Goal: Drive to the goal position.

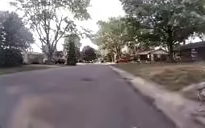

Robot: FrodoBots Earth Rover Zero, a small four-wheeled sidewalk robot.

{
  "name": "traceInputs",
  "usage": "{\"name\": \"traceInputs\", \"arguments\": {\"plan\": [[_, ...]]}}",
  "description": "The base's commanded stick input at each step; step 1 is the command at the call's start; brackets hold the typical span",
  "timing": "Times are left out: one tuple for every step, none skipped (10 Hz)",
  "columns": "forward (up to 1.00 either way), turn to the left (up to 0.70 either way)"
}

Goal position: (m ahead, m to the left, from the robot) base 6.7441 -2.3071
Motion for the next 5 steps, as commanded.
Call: {"name": "traceInputs", "arguments": {"plan": [[0.02, 0.00], [0.00, 0.00], [0.00, 0.00], [0.00, 0.00], [0.00, 0.00]]}}
